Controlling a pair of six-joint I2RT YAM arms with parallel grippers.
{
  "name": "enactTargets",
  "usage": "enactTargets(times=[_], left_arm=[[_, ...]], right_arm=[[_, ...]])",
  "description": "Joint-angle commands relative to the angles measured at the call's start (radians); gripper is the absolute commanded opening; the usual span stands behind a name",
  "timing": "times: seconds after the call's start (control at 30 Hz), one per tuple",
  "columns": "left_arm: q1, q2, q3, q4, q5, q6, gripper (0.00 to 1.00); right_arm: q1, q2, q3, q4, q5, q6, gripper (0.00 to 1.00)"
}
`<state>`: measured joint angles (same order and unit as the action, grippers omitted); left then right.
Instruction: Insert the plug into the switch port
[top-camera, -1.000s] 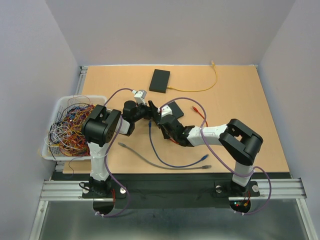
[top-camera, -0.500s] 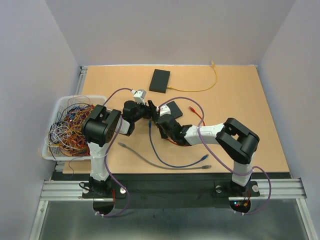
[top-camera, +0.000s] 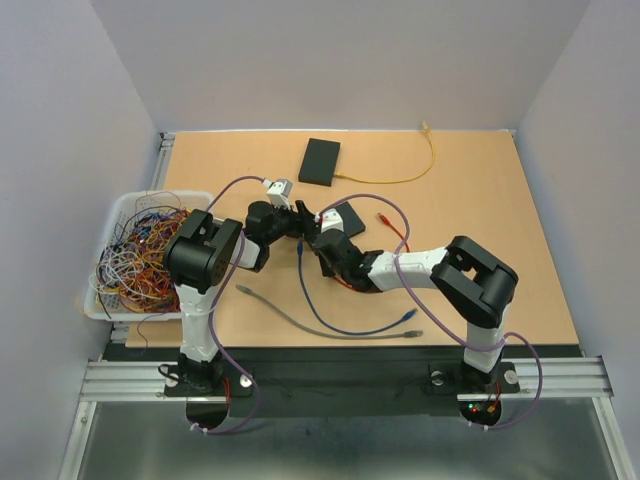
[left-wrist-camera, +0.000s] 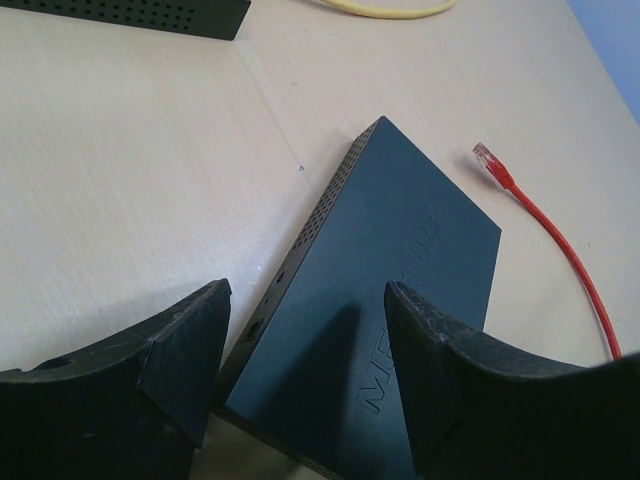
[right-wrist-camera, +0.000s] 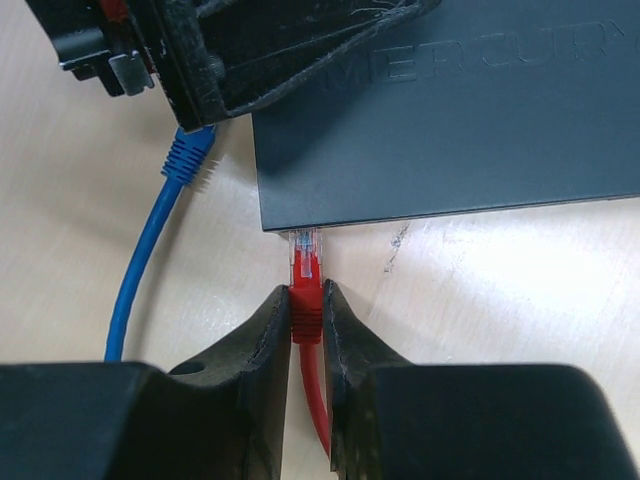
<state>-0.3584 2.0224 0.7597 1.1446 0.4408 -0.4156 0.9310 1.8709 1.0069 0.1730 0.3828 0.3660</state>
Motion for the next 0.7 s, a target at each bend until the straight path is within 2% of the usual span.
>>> enactTargets(times=[0.0, 0.57, 0.67], left_arm=[[-0.014, -0.039, -0.01, 0.014, 0.03, 0.011, 0.73], [-0.016, -0.045, -0.031, 0.05, 0.068, 0.024, 0.73], [-0.019, -0.05, -0.036, 0.061, 0.079, 0.031, 0.71]], right_arm=[[0.002, -0.003, 0.048, 0.072, 0.08, -0.01, 0.01], [0.002, 0.059, 0.145, 0.063, 0.071, -0.041, 0.01], [0.0, 0.059, 0.163, 0.053, 0.085, -0.05, 0.01]])
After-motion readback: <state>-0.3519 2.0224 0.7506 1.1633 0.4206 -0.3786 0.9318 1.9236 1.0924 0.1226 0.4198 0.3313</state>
